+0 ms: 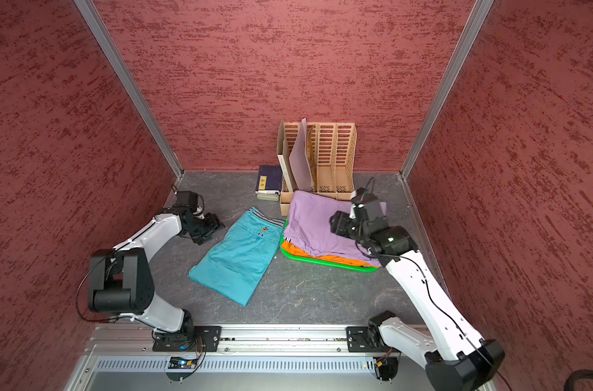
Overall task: Put the folded long pants in the basket
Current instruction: Pick up the long pant at the center of the board.
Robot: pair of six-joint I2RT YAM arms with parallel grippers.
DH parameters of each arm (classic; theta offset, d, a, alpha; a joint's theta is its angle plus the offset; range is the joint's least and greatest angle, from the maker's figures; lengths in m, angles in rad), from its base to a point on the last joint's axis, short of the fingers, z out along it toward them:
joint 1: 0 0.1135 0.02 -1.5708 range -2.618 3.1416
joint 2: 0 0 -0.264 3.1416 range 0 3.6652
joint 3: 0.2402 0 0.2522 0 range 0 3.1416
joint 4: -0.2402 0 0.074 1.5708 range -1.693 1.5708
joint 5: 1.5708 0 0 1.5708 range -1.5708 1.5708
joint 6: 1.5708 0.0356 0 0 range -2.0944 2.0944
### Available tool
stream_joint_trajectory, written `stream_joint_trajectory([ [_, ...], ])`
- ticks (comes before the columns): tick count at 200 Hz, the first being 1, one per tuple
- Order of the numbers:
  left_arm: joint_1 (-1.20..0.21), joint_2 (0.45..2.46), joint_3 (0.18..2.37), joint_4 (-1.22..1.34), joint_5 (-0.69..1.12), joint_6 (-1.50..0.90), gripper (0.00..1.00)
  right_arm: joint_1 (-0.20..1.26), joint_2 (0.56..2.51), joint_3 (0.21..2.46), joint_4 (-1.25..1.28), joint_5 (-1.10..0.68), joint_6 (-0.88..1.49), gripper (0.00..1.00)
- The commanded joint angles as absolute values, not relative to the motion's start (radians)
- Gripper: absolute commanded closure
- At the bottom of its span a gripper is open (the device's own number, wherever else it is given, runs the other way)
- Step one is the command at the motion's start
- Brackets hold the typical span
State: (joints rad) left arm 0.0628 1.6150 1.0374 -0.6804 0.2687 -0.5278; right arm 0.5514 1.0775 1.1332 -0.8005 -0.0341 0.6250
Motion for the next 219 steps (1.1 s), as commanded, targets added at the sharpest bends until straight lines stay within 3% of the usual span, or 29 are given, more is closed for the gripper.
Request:
stream_joint_trajectory([
  [1,0.066,1.621,1.009,-0.713,0.267,-0.543,0.26,0.807,1.188,1.139,-0.747,0.085,0.756,0.39],
  [21,0.076,1.616,0.962,-0.752,0.188,-0.572,0.31,0.968,1.357,1.228,-0.719,0.176,0.782,0.40],
  [43,0.131,1.566,0.858,-0.714,0.236,-0.598,0.34,1.046,1.622,1.407,-0.676,0.079,0.759,0.41],
  [98,0.237,1.401,0.678,-0.657,0.381,-0.632,0.40,0.967,2.212,1.985,-0.883,0.069,0.689,0.56],
  [149,0.258,1.283,0.649,-0.671,0.437,-0.654,0.44,0.904,2.539,2.354,-1.014,0.063,0.668,0.66],
  [219,0.314,1.085,0.779,-0.769,0.418,-0.610,0.41,0.945,2.771,2.626,-0.729,-0.323,0.538,0.73],
])
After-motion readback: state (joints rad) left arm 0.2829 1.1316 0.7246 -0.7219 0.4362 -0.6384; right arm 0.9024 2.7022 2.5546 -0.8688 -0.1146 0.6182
